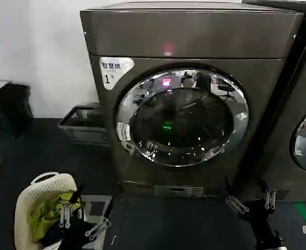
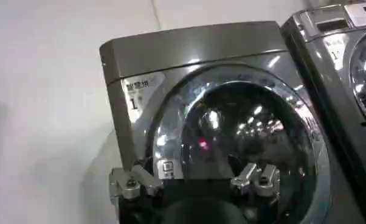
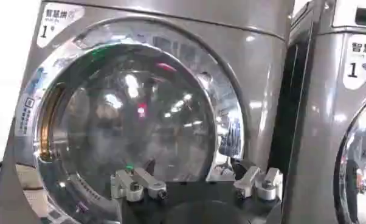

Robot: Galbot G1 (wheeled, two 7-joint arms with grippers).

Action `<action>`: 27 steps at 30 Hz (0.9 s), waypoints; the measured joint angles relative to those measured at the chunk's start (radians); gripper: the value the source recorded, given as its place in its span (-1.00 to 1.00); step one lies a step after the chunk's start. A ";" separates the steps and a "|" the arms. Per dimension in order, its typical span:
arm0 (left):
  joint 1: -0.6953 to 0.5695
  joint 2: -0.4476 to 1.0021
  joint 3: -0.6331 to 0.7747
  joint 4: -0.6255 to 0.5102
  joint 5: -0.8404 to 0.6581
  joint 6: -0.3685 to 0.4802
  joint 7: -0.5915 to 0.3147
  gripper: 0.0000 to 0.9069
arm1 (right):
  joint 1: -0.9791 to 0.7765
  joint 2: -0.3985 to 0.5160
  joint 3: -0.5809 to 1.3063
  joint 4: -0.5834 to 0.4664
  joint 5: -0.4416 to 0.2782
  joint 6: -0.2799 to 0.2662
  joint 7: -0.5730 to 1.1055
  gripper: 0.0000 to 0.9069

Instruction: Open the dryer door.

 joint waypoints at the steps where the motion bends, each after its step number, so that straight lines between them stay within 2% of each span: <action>1: 0.000 0.002 0.000 0.000 0.000 0.000 0.001 1.00 | 0.004 -0.007 -0.001 -0.003 -0.001 -0.006 -0.003 1.00; 11: 0.004 0.012 -0.002 -0.012 0.000 0.002 0.002 1.00 | 0.059 -0.079 -0.016 -0.032 0.025 -0.047 -0.017 1.00; 27: 0.015 0.009 -0.004 -0.029 0.006 0.002 0.005 1.00 | 0.231 -0.272 -0.061 -0.122 0.186 -0.094 -0.068 1.00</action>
